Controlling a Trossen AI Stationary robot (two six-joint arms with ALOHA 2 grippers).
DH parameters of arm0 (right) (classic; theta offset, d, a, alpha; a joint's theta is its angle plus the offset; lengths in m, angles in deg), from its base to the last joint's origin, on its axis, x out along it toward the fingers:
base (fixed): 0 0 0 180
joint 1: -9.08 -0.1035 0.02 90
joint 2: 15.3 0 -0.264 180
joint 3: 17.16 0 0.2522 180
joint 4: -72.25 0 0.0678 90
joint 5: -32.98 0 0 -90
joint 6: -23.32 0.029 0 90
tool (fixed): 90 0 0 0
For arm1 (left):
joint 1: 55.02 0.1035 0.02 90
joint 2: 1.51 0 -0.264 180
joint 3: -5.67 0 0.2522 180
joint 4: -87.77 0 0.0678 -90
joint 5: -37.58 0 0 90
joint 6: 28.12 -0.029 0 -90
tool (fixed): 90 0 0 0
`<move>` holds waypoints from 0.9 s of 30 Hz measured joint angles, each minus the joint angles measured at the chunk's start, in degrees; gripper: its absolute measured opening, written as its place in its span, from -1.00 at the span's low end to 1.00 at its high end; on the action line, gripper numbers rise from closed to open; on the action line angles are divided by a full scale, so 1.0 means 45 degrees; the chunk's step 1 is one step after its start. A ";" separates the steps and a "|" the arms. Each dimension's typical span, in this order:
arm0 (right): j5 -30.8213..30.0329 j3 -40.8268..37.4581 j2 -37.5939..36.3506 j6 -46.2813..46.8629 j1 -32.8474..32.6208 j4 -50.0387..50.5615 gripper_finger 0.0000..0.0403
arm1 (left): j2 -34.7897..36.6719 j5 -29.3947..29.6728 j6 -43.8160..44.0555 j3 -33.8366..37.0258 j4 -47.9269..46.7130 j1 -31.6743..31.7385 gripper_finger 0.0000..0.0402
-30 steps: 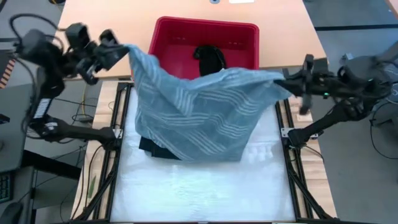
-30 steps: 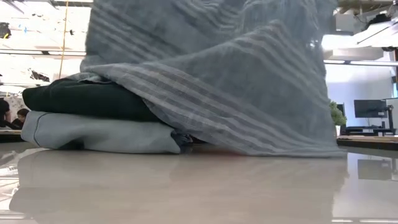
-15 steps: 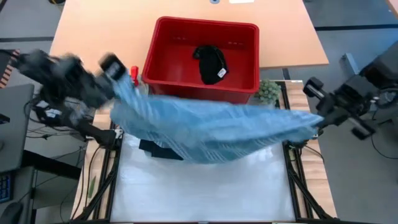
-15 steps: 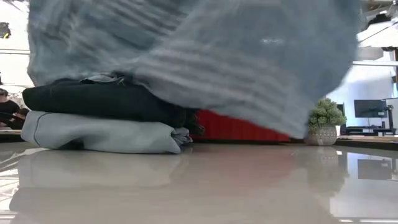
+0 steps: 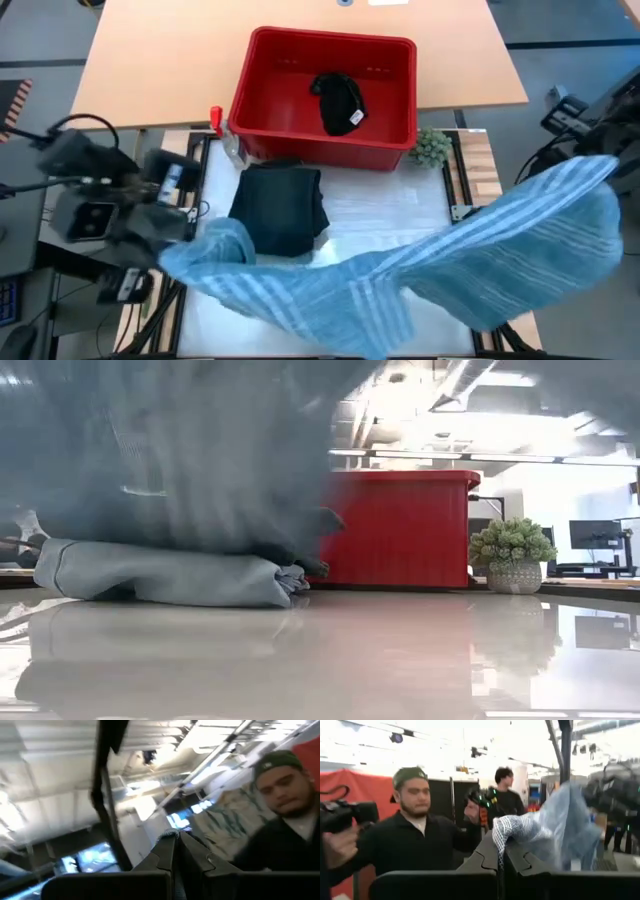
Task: Fold laundry
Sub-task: Fold the blue shirt from the red laundry bin
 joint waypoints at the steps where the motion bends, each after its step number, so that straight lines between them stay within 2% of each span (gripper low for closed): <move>1: -0.0015 -0.0018 0.0036 -0.0008 0.0000 0.0104 -0.89 | -0.0302 0.0462 -0.0294 -0.0583 -0.0152 -0.0245 -1.00; 4: -0.0023 -0.0031 0.0079 -0.0019 0.0000 0.0179 -0.89 | -0.0360 0.2330 -0.1080 -0.0157 0.1451 -0.0858 -1.00; 8: -0.0228 -0.0037 0.0214 0.0002 0.0000 0.0254 -0.89 | -0.0362 0.4686 -0.2109 -0.0121 0.1592 -0.1412 -1.00; 11: -0.1047 -0.0004 0.0349 0.0262 0.0000 0.1204 -0.89 | -0.0214 0.7474 -0.2530 -0.0150 0.1642 -0.1787 -1.00; 16: -0.3698 -0.0036 0.0727 0.1544 0.0000 0.4289 -0.89 | -0.0075 1.2558 -0.2440 -0.0165 0.0903 -0.1970 -1.00; 20: -0.6933 -0.0051 0.1152 0.3278 0.0033 0.7007 -0.89 | -0.0065 1.6643 -0.2377 -0.0156 0.0108 -0.1970 -1.00; 22: -0.8425 -0.0052 0.1367 0.4574 0.0217 0.8585 -0.89 | 0.0047 1.8335 -0.1982 -0.0153 -0.0951 -0.1970 -1.00; 24: -0.9479 -0.0541 0.1472 0.5288 0.0594 0.8570 -0.89 | 0.0274 1.9650 -0.0598 -0.0059 -0.2913 -0.1865 -1.00; 26: -0.9535 -0.1469 0.1198 0.4888 0.1062 0.8265 -0.89 | 0.0561 2.0494 0.2395 -0.0025 -0.6262 -0.1595 -1.00; 27: -0.9594 -0.1921 0.1059 0.5001 0.1338 0.8298 -0.89 | 0.0757 2.0598 0.4576 -0.0014 -0.8502 -0.1466 -1.00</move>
